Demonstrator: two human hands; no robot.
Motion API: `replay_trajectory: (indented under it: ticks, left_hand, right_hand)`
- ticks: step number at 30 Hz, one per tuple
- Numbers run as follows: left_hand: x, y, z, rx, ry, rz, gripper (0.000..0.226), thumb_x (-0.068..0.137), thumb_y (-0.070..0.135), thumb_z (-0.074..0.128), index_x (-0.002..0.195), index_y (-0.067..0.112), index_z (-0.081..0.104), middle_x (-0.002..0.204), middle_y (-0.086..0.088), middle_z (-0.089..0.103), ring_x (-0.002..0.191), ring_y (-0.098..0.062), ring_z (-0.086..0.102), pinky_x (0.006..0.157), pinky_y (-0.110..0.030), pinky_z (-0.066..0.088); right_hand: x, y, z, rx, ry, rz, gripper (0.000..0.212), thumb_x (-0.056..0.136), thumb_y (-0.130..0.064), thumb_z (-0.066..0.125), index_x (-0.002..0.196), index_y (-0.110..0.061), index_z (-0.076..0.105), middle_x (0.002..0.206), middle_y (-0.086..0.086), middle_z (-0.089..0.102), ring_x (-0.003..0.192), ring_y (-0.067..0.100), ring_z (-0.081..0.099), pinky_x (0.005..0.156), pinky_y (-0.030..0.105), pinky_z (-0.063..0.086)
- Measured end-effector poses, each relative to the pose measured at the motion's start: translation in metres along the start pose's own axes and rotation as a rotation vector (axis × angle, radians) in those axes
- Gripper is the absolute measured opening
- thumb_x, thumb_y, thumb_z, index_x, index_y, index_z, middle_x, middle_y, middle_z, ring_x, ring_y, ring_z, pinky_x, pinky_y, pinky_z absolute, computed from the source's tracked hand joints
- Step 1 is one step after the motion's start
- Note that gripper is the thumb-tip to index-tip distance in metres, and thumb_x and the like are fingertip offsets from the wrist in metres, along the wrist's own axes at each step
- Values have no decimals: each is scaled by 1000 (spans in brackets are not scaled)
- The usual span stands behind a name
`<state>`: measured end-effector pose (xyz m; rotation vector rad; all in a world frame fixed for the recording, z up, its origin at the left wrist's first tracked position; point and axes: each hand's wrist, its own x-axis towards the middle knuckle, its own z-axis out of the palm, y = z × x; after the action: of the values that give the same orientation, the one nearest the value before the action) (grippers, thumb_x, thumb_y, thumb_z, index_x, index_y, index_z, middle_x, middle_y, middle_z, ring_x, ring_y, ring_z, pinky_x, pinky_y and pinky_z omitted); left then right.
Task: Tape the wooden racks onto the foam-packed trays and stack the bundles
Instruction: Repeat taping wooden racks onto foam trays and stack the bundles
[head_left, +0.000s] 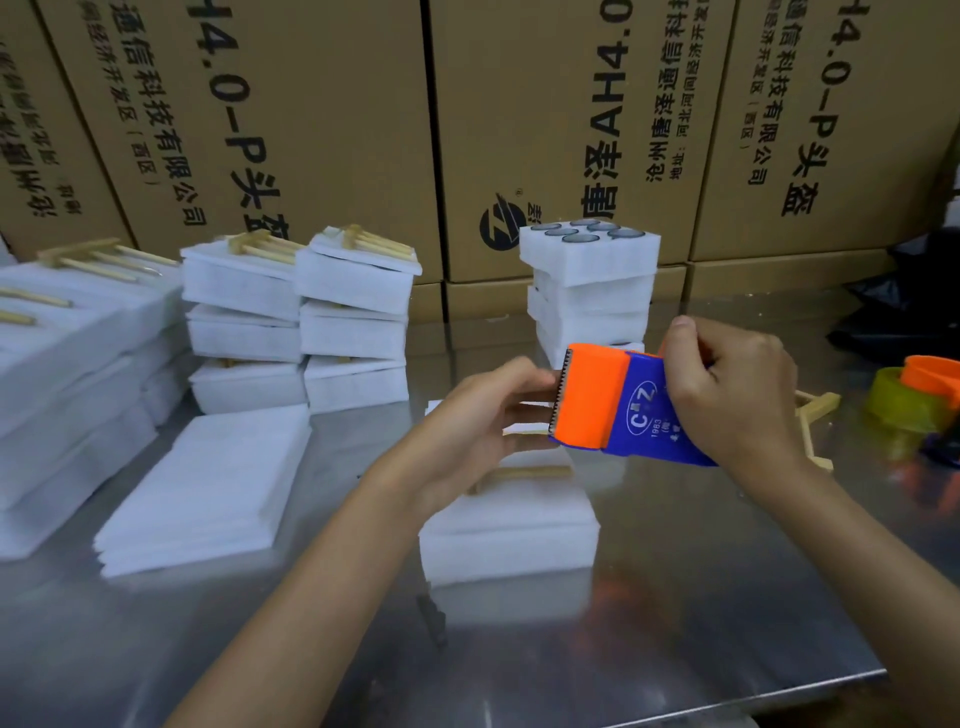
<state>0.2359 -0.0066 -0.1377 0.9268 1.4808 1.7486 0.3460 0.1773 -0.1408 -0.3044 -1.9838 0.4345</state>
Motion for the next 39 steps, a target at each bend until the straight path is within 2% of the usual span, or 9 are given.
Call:
replay_trajectory:
  ticks: [3, 10, 15, 20, 26, 32, 34, 36, 39]
  left_hand:
    - [0, 0, -6, 20, -3, -24, 23, 94, 30, 58, 88, 22, 78, 93, -2, 72, 86, -12, 68, 80, -29, 58]
    - [2, -5, -14, 82, 173, -108, 21, 97, 25, 59, 98, 9, 73, 86, -4, 74, 77, -11, 70, 69, -26, 57]
    - [7, -1, -14, 142, 318, -81, 23, 98, 19, 57, 93, 7, 75, 89, -12, 76, 77, -17, 72, 71, -30, 60]
    - [8, 12, -35, -48, 331, -133, 28, 95, 9, 59, 75, 5, 78, 78, -12, 74, 67, -23, 75, 58, -28, 60]
    - [-24, 31, -154, -223, 706, -121, 22, 94, 10, 53, 83, -1, 68, 65, -6, 67, 56, -15, 71, 52, -23, 58]
    - [-43, 6, -191, -95, 652, -213, 31, 52, 18, 84, 80, 5, 81, 79, -5, 74, 65, -13, 72, 59, -22, 58]
    - [-39, -3, -190, -41, 678, -176, 31, 54, 12, 83, 83, 0, 80, 81, -7, 74, 67, -13, 72, 60, -21, 58]
    - [-36, -11, -184, 76, 690, -175, 5, 69, 2, 79, 74, 2, 79, 84, -10, 75, 69, -15, 71, 58, -20, 58]
    - [-34, -24, -174, 277, 682, -182, 16, 82, -4, 72, 70, 3, 79, 78, -11, 75, 63, -15, 70, 56, -17, 57]
  right_hand:
    - [2, 1, 5, 95, -68, 60, 37, 90, -48, 40, 64, -23, 46, 57, -14, 61, 67, -3, 64, 56, 20, 38]
    - [14, 4, 15, 143, -278, 154, 46, 95, -37, 50, 61, -5, 51, 54, -3, 62, 55, 10, 63, 55, 32, 41]
    - [28, 4, 27, 161, -513, 278, 58, 90, -64, 47, 74, -11, 64, 63, -11, 68, 60, 1, 66, 59, 29, 45]
    - [40, 10, 30, 156, -671, 409, 90, 55, -100, 38, 64, -13, 61, 61, 1, 70, 55, 12, 69, 58, 28, 47]
    - [46, 58, -3, -73, -791, 448, 82, 54, -97, 45, 51, -17, 62, 51, 1, 65, 47, 12, 66, 54, 25, 43]
    - [68, 79, -10, -223, -847, 479, 94, 50, -94, 44, 73, -8, 75, 58, 2, 70, 53, 16, 69, 56, 24, 45]
    - [70, 79, -4, -240, -884, 450, 89, 52, -93, 45, 72, -11, 74, 57, 0, 70, 56, 15, 69, 57, 25, 45]
    - [72, 80, 1, -270, -905, 430, 87, 52, -93, 47, 73, -12, 73, 57, -2, 69, 62, 16, 70, 57, 26, 46]
    - [72, 86, 6, -303, -924, 393, 94, 49, -94, 48, 77, -7, 70, 64, 3, 71, 67, 20, 70, 61, 28, 47]
